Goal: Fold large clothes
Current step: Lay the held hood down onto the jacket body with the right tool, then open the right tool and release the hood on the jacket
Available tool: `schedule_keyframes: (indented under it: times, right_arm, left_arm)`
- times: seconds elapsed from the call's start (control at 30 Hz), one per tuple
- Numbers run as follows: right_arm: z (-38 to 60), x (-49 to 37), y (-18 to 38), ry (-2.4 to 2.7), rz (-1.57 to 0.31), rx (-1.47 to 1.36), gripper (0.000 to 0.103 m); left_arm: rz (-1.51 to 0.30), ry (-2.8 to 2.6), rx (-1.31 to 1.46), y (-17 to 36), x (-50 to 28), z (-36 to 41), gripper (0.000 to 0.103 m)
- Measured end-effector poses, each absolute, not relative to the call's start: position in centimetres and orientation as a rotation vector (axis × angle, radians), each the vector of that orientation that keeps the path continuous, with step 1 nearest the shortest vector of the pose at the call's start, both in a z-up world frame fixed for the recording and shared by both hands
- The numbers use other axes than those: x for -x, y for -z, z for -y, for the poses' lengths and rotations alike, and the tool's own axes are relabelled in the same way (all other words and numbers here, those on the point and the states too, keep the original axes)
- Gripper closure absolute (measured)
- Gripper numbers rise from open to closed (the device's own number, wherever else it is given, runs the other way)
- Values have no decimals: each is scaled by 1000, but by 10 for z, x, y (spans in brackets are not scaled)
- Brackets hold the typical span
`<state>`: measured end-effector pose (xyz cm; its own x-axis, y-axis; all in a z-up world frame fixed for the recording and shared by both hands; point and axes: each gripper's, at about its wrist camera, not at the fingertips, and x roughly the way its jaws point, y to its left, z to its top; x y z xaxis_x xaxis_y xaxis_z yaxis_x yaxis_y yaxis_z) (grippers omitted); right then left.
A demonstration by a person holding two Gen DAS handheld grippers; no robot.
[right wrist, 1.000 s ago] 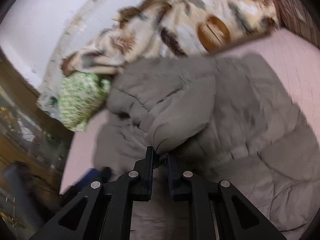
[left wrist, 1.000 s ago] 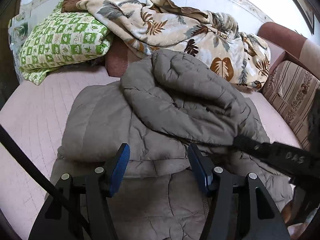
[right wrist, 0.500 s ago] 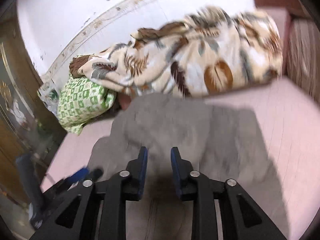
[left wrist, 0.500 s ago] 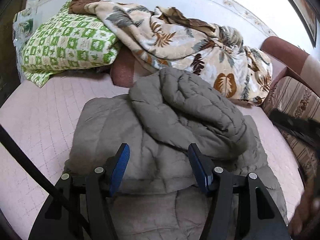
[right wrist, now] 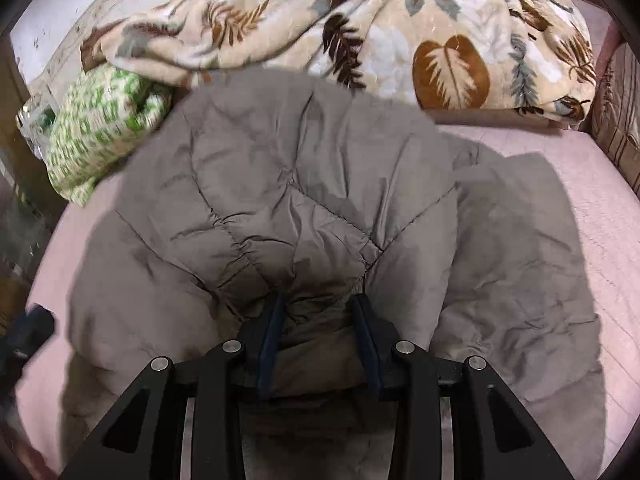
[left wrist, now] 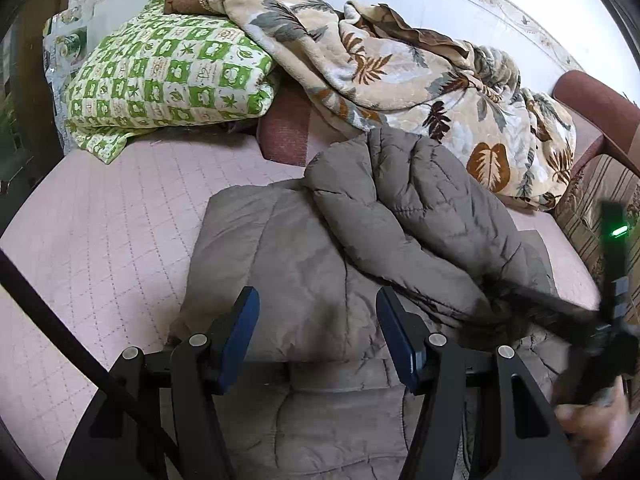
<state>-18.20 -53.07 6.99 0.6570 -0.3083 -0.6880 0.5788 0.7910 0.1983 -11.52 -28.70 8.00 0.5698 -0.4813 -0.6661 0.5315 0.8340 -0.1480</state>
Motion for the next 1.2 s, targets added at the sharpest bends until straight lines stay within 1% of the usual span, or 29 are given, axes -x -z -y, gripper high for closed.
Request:
schedule_keyframes:
  times: [0.07, 0.17, 0.23, 0.33, 0.5, 0.6, 0.7, 0.8, 0.87, 0.93, 0.97, 1.1, 1.2]
  right_arm:
    - [525, 191, -90, 506, -639, -437, 64]
    - [502, 194, -120, 465, -573, -378, 63]
    - [491, 187, -126, 405, -561, -379, 61]
    - [478, 168, -116, 360, -594, -362, 61]
    - [476, 142, -71, 333, -689, -414, 61]
    - [478, 140, -54, 319, -707, -430, 61]
    - [481, 145, -62, 291, -703, -439, 61]
    - [490, 168, -83, 251, -632, -501, 61]
    - [497, 183, -100, 294, -582, -470, 61]
    - [508, 196, -113, 385, -563, -406, 57]
    - [514, 201, -115, 425, -564, -385, 56]
    - [536, 207, -98, 496, -618, -398, 56]
    - [545, 196, -67, 493, -705, -413, 56]
  left_arm:
    - [-751, 588, -68, -82, 114, 284, 43]
    - [-741, 572, -58, -85, 112, 279, 43]
    - [-739, 565, -48, -86, 111, 276, 43]
    - [-745, 554, -48, -84, 107, 276, 43]
    - [-775, 553, -84, -72, 103, 285, 43]
    - [-814, 546, -137, -56, 99, 297, 43]
    - [-866, 532, -174, -40, 95, 304, 43]
    - [-837, 546, -152, -50, 98, 301, 43]
    - [-797, 551, -130, -60, 101, 296, 43]
    - [-785, 553, -121, -63, 102, 296, 39]
    - [-788, 555, -125, -62, 103, 297, 39]
    - [-819, 546, -170, -50, 102, 306, 39]
    - [-867, 522, -221, -36, 98, 313, 38]
